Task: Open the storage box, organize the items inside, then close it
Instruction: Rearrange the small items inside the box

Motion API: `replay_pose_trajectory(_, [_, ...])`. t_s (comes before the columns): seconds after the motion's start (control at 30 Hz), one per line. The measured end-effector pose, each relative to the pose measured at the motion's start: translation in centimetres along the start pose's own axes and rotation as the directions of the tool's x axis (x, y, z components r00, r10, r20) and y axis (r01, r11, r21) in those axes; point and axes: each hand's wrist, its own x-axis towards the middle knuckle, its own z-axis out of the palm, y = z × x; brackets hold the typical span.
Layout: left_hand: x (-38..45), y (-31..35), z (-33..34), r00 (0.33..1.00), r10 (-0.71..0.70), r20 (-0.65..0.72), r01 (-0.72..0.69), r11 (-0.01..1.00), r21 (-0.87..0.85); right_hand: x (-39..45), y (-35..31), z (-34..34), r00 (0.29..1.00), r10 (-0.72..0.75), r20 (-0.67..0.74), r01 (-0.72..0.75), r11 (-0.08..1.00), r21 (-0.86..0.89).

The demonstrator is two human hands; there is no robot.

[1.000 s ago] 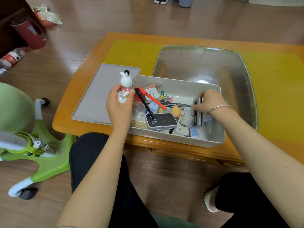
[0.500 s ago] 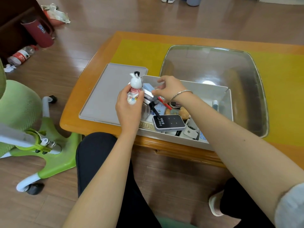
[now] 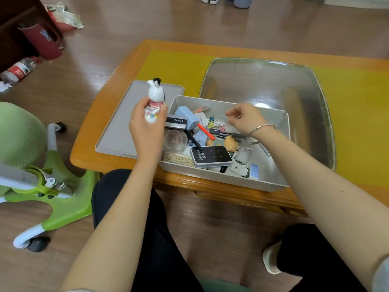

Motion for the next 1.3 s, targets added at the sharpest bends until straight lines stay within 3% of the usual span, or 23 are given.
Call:
replay_pose_trajectory(0.1, [-0.1,-0.1,0.3,0.998,0.02,0.057,-0.022,0.999,0.04,0.0,2.0,-0.5,0.994,0.087,-0.06,-0.091,0.994,-0.063])
replay_pose_trajectory(0.27, [-1.6,-0.9,1.0,0.993,0.028,0.116,-0.037,0.997,0.07,-0.8,4.8,0.4,0.973,0.203,0.114,-0.137,0.894,-0.427])
replay_pose_trajectory(0.57, [-2.0,-0.9,1.3,0.991,0.026,0.132,-0.035,0.997,0.065,-1.7,4.6,1.1,0.984,0.178,0.013,-0.153,0.881,-0.448])
replay_pose_trajectory(0.67, [-2.0,-1.0,1.3,0.991,0.026,0.135,-0.035,0.997,0.064,-2.4,4.4,-0.2,0.974,0.226,-0.034,-0.201,0.774,-0.601])
replay_pose_trajectory(0.77, [-2.1,-0.9,1.3,0.99,0.02,0.142,-0.029,0.998,0.06,-3.5,4.4,-0.7,0.962,0.27,0.028,-0.153,0.626,-0.764])
replay_pose_trajectory(0.83, [-2.1,-0.8,1.3,0.991,0.015,0.135,-0.021,0.999,0.05,-4.0,4.8,-0.4,0.957,0.285,0.055,-0.14,0.617,-0.775])
replay_pose_trajectory(1.0, [-2.3,-0.6,1.4,0.993,-0.014,0.12,0.014,1.0,0.002,-4.0,5.7,-0.1,0.978,0.206,0.026,-0.139,0.741,-0.657])
replay_pose_trajectory(1.13, [-2.5,-0.4,1.7,0.991,-0.033,0.131,0.035,0.999,-0.01,-2.8,4.8,-1.0,0.991,0.084,-0.101,-0.106,0.967,-0.231])
replay_pose_trajectory(1.2, [-2.5,-0.4,1.8,0.991,-0.036,0.132,0.038,0.999,-0.01,-2.9,3.2,-1.1,1.0,0.027,-0.01,-0.027,1.0,-0.013])
replay_pose_trajectory(1.3, [-2.4,-0.5,1.7,0.991,-0.049,0.127,0.051,0.999,-0.01,-4.2,0.5,0.0,0.981,-0.07,0.181,0.019,0.964,0.267])
